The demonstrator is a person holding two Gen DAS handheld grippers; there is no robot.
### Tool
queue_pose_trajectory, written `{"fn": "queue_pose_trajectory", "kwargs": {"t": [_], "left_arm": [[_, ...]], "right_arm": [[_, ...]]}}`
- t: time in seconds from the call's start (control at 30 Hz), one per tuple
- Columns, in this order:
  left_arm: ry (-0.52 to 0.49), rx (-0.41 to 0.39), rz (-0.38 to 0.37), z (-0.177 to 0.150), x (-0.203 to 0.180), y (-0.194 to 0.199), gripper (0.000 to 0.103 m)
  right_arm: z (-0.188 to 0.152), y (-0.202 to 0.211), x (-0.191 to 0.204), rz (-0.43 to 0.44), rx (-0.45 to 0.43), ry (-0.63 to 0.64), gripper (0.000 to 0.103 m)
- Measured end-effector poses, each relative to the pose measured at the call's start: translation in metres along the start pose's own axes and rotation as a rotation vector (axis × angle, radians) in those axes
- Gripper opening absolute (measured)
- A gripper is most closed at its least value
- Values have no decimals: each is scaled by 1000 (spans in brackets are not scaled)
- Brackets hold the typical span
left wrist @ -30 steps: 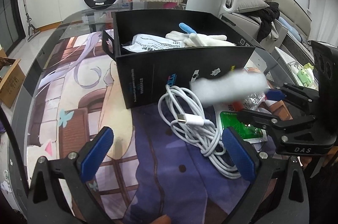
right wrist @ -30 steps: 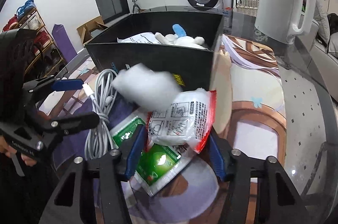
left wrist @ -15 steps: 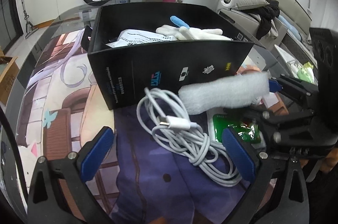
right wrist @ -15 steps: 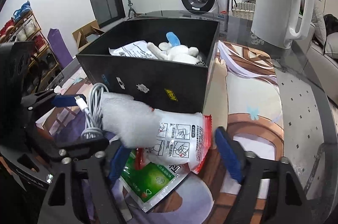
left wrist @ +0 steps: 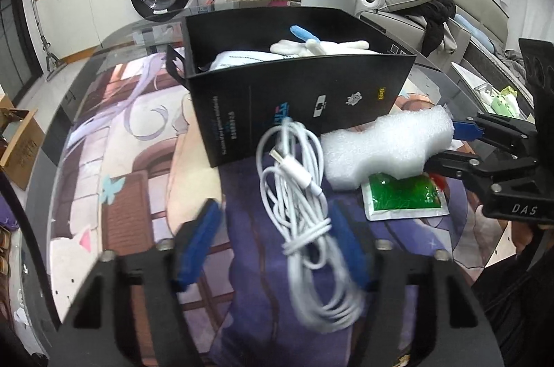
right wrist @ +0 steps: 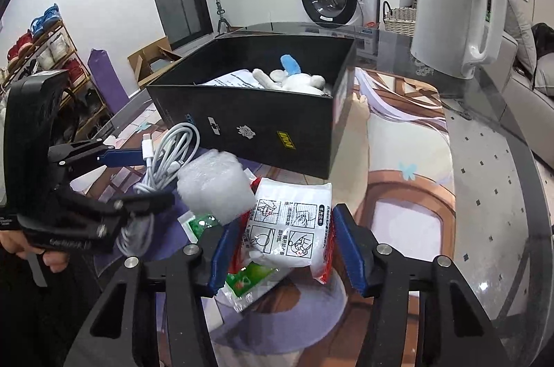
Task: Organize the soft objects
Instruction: 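Grasp the white cable with the left gripper while the right grasps the red-white packet, then lift and carry the cable with the left gripper while the right carries the packet over the box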
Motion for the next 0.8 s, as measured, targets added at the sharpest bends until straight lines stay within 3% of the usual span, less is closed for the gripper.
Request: {"fn": "queue_pose_trajectory", "kwargs": {"t": [0.13, 0.37, 0.8], "left_arm": [[-18, -16, 26, -1, 5, 2, 27], [-36, -34, 25, 0, 6, 8, 26], [-21, -148, 4, 19, 8, 37, 26]], "right_arm": [[-2, 6, -5, -15, -6, -6, 55], [0, 17, -9, -39, -30, -14, 55], [9, 42, -16, -67, -99, -27, 55]]}}
Point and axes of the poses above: each gripper's, at about its wrist camera, not at the fingertips, and y roughly against the way its jaws point, x to its left, z to its top, the point moved 3 cm from there along -y, roughly the way its jaws point, and after that the axes turned 14 degrees about -x, right-handed, at the moved point
